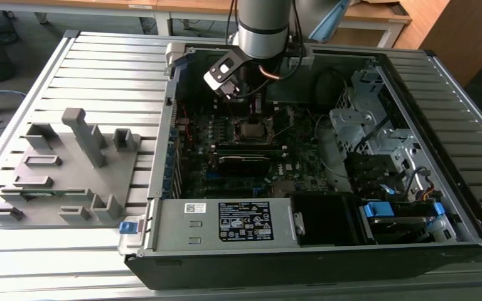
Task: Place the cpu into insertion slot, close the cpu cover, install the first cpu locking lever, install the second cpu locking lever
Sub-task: 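Close the cpu cover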
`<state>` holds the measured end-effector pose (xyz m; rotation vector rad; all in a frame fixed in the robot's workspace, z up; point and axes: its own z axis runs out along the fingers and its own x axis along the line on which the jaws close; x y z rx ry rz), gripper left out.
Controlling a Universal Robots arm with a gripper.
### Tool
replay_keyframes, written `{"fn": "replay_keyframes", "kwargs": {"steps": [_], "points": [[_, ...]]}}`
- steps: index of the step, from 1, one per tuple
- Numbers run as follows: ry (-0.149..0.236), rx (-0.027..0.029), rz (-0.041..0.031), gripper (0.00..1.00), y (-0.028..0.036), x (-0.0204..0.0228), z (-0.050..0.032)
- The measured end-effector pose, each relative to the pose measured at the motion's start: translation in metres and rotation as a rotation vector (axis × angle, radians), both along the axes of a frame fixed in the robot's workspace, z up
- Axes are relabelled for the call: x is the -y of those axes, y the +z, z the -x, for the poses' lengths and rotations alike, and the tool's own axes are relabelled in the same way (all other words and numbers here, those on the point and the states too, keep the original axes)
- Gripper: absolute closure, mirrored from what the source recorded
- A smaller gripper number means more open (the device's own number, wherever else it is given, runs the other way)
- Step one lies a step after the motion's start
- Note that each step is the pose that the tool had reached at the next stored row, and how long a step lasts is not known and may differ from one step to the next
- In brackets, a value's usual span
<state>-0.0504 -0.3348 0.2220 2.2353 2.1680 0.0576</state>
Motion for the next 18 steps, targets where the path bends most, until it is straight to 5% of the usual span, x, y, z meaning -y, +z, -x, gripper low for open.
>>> {"fn": "replay_keyframes", "kwargs": {"steps": [18], "points": [[0.0, 0.0, 0.0, 0.9, 0.0253, 0.0, 0.0]]}}
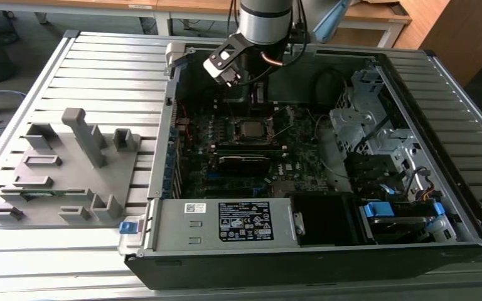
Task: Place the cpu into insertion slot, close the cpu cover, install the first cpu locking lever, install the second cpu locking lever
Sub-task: 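Close the cpu cover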
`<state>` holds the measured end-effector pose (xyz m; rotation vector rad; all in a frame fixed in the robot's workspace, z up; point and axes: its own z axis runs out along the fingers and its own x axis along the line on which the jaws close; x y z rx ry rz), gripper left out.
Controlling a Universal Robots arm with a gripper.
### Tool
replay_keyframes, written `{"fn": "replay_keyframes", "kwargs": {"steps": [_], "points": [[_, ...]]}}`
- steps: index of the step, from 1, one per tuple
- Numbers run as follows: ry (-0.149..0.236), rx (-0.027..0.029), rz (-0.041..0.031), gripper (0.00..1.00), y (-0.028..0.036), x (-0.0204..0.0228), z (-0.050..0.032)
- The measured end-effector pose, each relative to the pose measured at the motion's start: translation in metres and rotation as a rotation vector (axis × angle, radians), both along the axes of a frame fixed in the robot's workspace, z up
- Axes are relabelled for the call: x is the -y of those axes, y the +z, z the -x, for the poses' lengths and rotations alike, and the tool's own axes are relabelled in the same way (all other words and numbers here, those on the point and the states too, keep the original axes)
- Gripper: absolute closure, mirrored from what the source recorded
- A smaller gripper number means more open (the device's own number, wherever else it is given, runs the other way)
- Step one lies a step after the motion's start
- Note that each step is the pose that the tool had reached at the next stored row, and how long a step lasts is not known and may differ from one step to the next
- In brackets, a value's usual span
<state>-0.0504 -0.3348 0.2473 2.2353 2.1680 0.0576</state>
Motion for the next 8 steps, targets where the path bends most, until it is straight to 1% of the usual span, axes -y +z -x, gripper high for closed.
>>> {"fn": "replay_keyframes", "kwargs": {"steps": [5, 8], "points": [[0.0, 0.0, 0.0, 0.9, 0.0067, 0.0, 0.0], [0.0, 0.0001, -0.0002, 0.9, 0.0071, 0.0, 0.0]]}}
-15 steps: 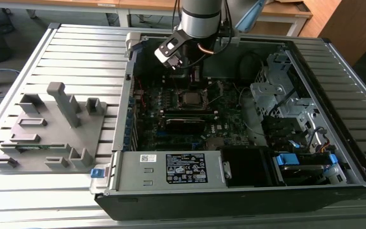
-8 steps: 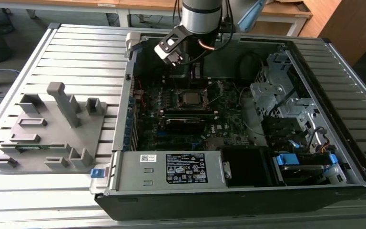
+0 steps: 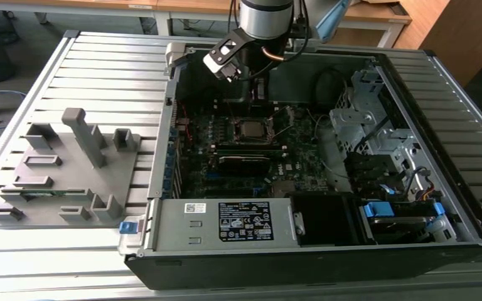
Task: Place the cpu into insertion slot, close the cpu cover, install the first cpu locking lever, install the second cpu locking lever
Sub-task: 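Close the cpu cover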
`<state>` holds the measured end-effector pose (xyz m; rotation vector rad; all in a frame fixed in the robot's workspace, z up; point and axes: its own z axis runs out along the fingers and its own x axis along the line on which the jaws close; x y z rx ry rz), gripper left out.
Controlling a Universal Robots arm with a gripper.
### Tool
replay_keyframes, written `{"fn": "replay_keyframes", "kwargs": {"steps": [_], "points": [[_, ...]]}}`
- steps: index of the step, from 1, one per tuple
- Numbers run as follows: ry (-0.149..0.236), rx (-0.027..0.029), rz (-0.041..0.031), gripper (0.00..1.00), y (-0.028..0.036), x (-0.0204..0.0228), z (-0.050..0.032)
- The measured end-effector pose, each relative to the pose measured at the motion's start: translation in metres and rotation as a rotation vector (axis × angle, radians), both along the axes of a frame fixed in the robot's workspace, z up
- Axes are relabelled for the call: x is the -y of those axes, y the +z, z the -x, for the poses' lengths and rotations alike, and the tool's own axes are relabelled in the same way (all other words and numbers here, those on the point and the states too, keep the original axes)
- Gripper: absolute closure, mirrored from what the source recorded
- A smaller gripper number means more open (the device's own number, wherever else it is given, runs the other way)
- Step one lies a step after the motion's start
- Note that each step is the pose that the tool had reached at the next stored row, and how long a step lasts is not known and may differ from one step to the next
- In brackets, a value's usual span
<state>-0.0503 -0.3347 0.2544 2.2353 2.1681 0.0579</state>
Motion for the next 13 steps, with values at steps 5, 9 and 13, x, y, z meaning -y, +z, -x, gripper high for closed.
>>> {"fn": "replay_keyframes", "kwargs": {"steps": [5, 9, 13], "points": [[0.0, -0.0002, 0.0003, 0.9, 0.0008, 0.0, 0.0], [0.0, -0.0001, 0.0003, 0.9, 0.0019, 0.0, 0.0], [0.0, -0.0001, 0.0007, 0.9, 0.0027, 0.0, 0.0]]}}
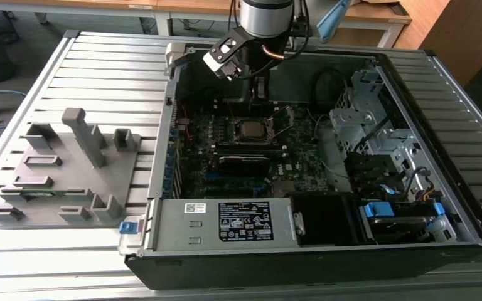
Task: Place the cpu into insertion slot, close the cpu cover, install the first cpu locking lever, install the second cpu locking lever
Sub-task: 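Close the cpu cover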
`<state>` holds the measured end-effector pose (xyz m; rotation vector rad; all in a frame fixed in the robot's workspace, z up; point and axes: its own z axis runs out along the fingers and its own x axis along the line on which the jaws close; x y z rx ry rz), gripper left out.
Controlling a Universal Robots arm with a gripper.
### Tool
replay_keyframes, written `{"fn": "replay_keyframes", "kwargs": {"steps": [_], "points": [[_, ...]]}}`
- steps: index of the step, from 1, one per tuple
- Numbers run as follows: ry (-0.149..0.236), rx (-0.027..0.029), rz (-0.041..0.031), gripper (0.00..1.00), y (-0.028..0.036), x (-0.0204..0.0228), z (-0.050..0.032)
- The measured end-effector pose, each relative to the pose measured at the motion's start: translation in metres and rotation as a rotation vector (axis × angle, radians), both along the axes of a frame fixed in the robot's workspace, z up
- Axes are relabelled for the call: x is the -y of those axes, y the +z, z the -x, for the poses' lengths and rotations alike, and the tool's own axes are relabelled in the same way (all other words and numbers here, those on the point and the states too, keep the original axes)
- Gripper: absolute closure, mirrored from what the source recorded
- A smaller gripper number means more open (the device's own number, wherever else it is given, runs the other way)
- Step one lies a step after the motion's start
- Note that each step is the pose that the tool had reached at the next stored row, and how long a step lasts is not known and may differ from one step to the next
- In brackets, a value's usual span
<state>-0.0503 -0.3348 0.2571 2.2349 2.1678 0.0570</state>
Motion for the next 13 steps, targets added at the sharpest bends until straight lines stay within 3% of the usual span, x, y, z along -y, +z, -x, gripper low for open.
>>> {"fn": "replay_keyframes", "kwargs": {"steps": [13], "points": [[0.0, 0.0, 0.0, 0.9, 0.0019, 0.0, 0.0]]}}
